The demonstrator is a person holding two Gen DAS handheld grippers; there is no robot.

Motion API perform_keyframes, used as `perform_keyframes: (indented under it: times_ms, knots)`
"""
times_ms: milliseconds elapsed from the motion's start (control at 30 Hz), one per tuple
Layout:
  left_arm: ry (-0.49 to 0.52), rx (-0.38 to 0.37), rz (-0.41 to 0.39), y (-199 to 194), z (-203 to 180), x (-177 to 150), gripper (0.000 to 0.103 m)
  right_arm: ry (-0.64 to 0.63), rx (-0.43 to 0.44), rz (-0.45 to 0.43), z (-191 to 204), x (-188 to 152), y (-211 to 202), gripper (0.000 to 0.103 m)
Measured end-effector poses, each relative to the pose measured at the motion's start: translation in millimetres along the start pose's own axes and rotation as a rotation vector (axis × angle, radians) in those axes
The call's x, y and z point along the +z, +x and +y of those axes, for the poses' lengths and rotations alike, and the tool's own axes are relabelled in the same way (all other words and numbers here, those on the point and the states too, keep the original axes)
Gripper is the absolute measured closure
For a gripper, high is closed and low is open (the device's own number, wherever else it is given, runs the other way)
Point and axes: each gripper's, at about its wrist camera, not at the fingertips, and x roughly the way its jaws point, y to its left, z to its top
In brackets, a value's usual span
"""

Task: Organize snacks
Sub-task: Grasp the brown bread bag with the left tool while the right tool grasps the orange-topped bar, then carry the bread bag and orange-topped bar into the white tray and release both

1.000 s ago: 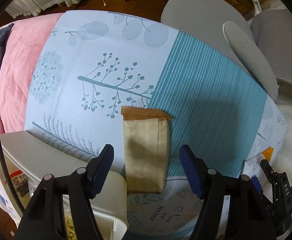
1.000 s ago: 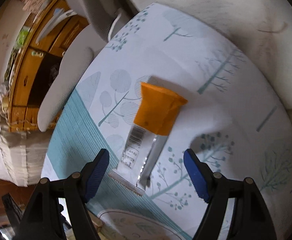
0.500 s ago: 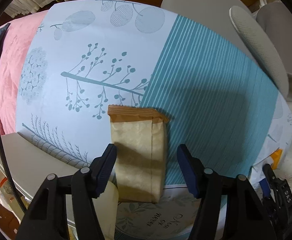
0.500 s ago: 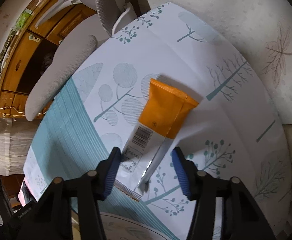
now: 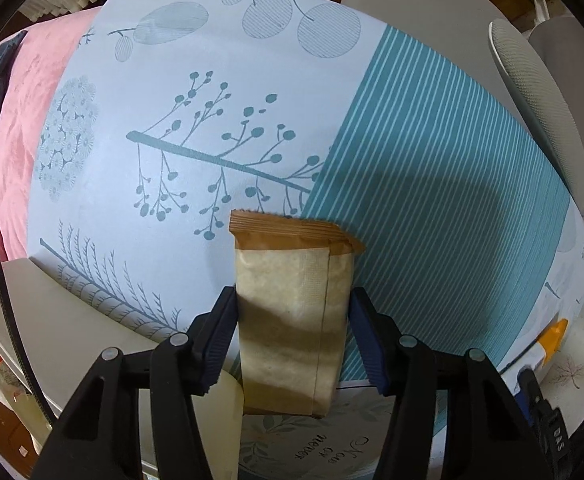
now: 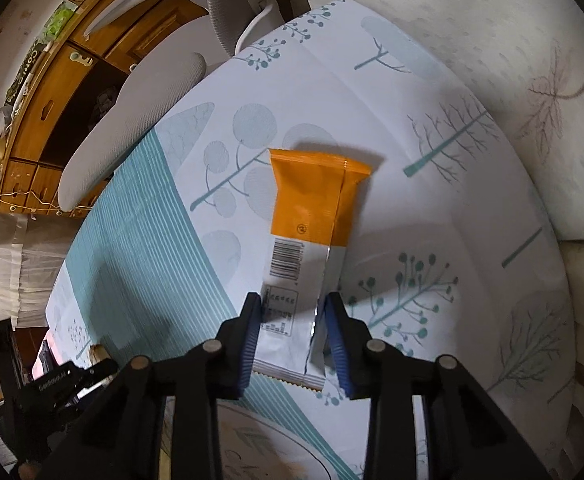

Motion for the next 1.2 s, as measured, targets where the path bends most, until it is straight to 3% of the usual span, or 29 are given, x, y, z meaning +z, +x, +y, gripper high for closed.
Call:
perform_keyframes:
  times_ms: [333, 567, 867, 1200]
  knots:
    - [-0.015, -0.019, -0.033, -4, 11, -22, 0.051, -0.028, 0.032, 0.039, -7, -28, -16, 0.07]
    - [0.013, -0.078, -0.052, -12, 9, -39, 0.051, -0.12, 0.048, 0.096, 7, -65, -21, 0.07]
    - [0.114, -0.165, -0.102, -53, -12, -82, 0.051, -0.248, 0.05, 0.149, 12, -123, -36, 0.07]
    - [0.165, -0.255, -0.124, -119, -10, -130, 0.051, -0.328, 0.03, 0.129, 12, -165, -71, 0.07]
